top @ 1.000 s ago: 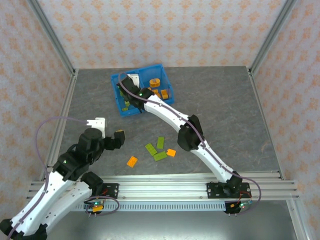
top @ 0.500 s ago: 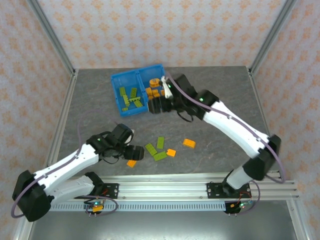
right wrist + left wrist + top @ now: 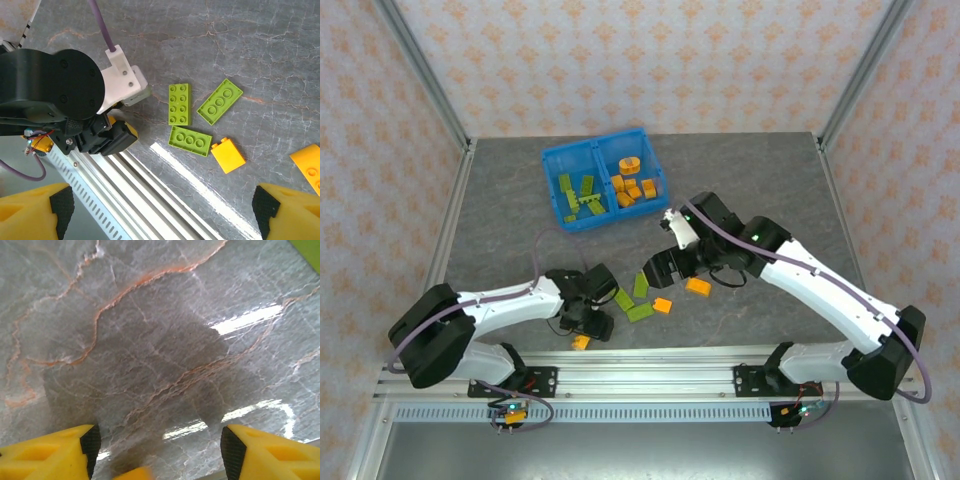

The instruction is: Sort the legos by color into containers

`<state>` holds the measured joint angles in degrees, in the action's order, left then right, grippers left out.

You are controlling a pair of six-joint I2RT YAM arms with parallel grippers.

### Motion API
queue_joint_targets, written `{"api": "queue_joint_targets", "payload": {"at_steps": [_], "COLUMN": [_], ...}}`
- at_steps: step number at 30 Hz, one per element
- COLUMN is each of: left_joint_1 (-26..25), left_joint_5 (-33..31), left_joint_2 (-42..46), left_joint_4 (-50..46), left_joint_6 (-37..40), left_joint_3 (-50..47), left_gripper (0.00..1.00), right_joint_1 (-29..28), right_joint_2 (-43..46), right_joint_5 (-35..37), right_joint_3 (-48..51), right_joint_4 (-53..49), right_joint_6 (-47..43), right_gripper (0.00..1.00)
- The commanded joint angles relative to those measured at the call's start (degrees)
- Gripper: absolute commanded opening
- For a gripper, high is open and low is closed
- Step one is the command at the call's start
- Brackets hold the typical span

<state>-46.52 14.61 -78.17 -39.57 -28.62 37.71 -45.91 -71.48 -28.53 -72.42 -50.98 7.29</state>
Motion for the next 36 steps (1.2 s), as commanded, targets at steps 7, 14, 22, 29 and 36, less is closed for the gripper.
{"api": "queue_joint_targets", "payload": {"at_steps": [7,14,22,29,36], "left_joint_1": [-0.45,-0.48,-0.72,-3.51,-9.11], "left_joint_5": [-6.29,-18.67,-13.09,-7.35,-4.11], "left_joint_2": [1.62,15.46,28.17,25.31,18.92], "left_joint_4": [1.63,-1.30,-9.51,-14.78,-12.37], "left_joint_6": [-1.16,-15.25,-40.36,-38.60,-38.03], "left_joint_3": [-1.69,-4.00,-11.72,-12.53,-11.12], "left_gripper": [0.60,0.78,0.93,0.99,0.90], "right_joint_1": [0.86,0.95,1.04,1.09,1.17], "right_joint_2": [0.55,-0.59,-1.56,-2.72,-1.17], "right_joint_5": [1.53,1.01,-0.78,-1.92,-1.79], "right_joint_3": [-0.36,1.47,2.81,2.97,6.22], "right_joint_4": [0.14,1.57,4.35,3.90,6.24], "right_joint_6": [-0.36,-0.26,-1.19,-2.20,-0.61], "right_gripper": [0.93,0.93,0.93,0.93,0.93]}}
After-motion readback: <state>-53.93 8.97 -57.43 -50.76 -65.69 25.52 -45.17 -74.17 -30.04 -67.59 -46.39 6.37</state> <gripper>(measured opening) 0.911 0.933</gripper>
